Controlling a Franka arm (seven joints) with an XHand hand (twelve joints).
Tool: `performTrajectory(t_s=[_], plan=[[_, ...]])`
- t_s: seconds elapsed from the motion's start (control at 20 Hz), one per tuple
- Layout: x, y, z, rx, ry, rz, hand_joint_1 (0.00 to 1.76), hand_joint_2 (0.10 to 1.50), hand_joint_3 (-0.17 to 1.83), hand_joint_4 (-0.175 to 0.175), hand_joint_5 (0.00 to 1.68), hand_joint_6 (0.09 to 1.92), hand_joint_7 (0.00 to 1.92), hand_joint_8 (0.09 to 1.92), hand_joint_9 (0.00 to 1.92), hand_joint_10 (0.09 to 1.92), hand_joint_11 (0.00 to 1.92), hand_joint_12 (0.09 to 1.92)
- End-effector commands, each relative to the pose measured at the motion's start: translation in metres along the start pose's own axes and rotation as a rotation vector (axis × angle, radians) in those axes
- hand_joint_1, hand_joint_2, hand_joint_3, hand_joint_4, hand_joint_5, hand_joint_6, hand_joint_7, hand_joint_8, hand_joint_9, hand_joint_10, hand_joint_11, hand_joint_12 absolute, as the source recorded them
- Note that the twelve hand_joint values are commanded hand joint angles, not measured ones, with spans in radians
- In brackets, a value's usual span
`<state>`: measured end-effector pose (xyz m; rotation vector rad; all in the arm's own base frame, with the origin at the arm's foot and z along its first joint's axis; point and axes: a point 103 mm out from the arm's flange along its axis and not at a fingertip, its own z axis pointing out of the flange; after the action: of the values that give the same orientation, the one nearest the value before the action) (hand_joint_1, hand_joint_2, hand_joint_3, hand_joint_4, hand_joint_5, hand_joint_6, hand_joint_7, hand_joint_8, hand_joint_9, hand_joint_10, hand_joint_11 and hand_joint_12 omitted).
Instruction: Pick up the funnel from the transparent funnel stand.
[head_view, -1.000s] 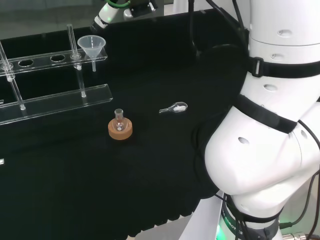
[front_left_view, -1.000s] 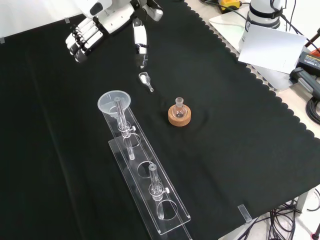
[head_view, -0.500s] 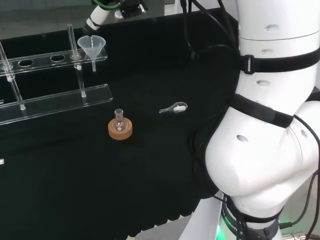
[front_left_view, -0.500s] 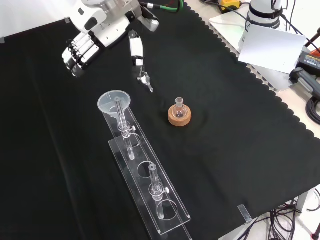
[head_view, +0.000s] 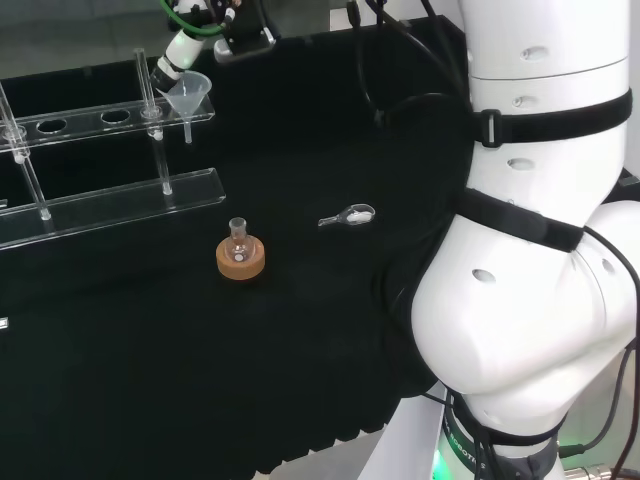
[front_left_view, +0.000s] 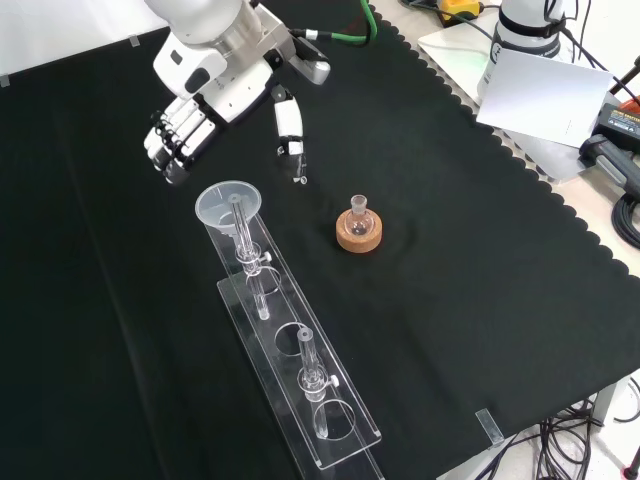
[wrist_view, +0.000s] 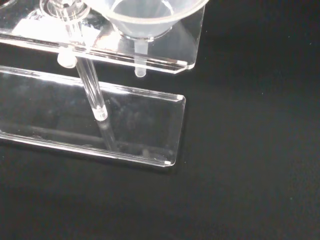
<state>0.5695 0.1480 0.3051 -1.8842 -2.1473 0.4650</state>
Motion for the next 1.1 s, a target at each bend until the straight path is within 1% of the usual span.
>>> performTrajectory(t_s=[0.05, 0.15, 0.25, 0.3, 0.35, 0.4, 0.5, 0.7, 0.85, 1.1], plan=[[0.001, 0.006, 0.008, 0.025, 0.015, -0.003, 0.55, 0.62, 0.06, 0.007, 0.00, 0.09, 0.00, 0.09, 0.00, 0.09, 0.01, 0.09], [0.003, 0.012, 0.012, 0.033, 0.002, -0.008, 0.55, 0.62, 0.06, 0.004, 0.00, 0.09, 0.00, 0.09, 0.00, 0.09, 0.04, 0.09], [0.003, 0.017, 0.014, 0.051, 0.017, -0.004, 0.55, 0.62, 0.06, 0.002, 0.00, 0.09, 0.00, 0.09, 0.00, 0.09, 0.06, 0.09], [0.003, 0.020, 0.015, 0.059, 0.026, -0.004, 0.56, 0.64, 0.03, 0.003, 0.00, 0.09, 0.00, 0.09, 0.00, 0.09, 0.04, 0.16], [0.003, 0.024, 0.016, 0.066, 0.033, -0.003, 0.55, 0.65, 0.00, 0.001, 0.00, 0.09, 0.00, 0.09, 0.00, 0.09, 0.02, 0.28], [0.004, 0.026, 0.017, 0.072, 0.036, -0.004, 0.55, 0.66, -0.01, 0.000, 0.00, 0.09, 0.00, 0.09, 0.00, 0.09, 0.01, 0.36], [0.007, 0.026, 0.020, 0.083, 0.036, -0.011, 0.55, 0.66, -0.02, 0.000, 0.00, 0.09, 0.00, 0.09, 0.00, 0.09, 0.00, 0.46], [0.009, 0.026, 0.027, 0.103, 0.037, -0.005, 0.55, 0.66, -0.02, -0.003, 0.00, 0.09, 0.00, 0.09, 0.00, 0.09, 0.00, 0.56], [0.010, 0.027, 0.032, 0.122, 0.025, -0.005, 0.55, 0.66, -0.01, -0.008, 0.00, 0.09, 0.00, 0.09, 0.00, 0.09, 0.00, 0.70], [0.011, 0.028, 0.032, 0.132, 0.005, -0.009, 0.55, 0.66, -0.01, -0.013, 0.00, 0.09, 0.00, 0.09, 0.00, 0.09, 0.00, 0.75]])
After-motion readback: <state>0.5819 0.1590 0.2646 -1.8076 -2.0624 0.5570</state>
